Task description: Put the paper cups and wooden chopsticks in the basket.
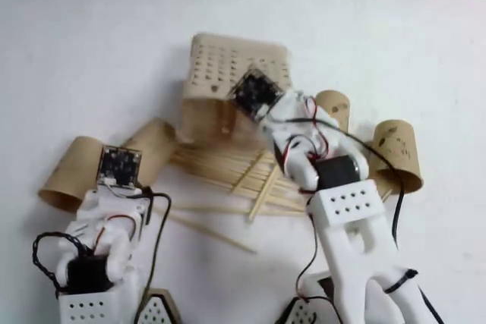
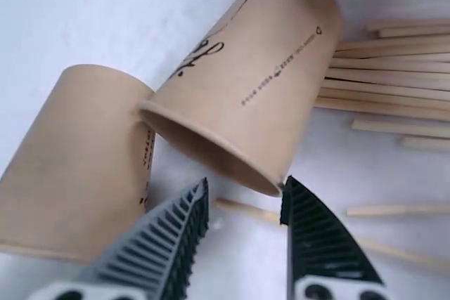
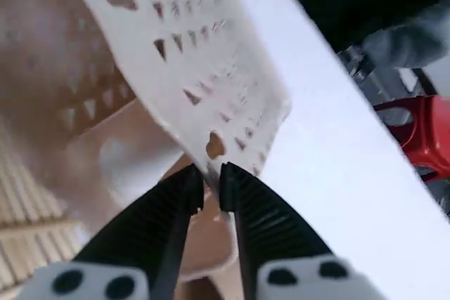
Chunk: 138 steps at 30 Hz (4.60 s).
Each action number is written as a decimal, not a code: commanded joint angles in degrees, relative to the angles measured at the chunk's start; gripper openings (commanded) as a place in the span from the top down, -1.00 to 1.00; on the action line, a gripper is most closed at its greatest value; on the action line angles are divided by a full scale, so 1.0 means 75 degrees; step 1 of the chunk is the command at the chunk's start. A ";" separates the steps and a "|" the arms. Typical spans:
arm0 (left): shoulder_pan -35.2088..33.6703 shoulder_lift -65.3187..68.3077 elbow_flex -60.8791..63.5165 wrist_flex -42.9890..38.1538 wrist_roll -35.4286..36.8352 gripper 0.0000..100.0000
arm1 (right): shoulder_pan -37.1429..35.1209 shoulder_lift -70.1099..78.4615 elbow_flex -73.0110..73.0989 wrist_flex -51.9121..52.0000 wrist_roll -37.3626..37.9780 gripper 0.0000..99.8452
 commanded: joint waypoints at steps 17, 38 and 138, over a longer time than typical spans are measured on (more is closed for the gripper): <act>-0.0064 -0.0064 -0.0211 -0.0105 0.0023 0.65 | 0.0029 0.1928 -0.3645 0.1330 -0.0586 0.96; -0.0064 -0.0064 -0.0211 -0.0105 0.0023 0.64 | -0.2889 0.2467 -0.5837 0.5644 -0.2063 0.42; -0.0064 -0.0064 -0.0012 -0.0422 0.0023 0.64 | 0.2549 0.1823 -0.2028 0.4097 0.0996 0.53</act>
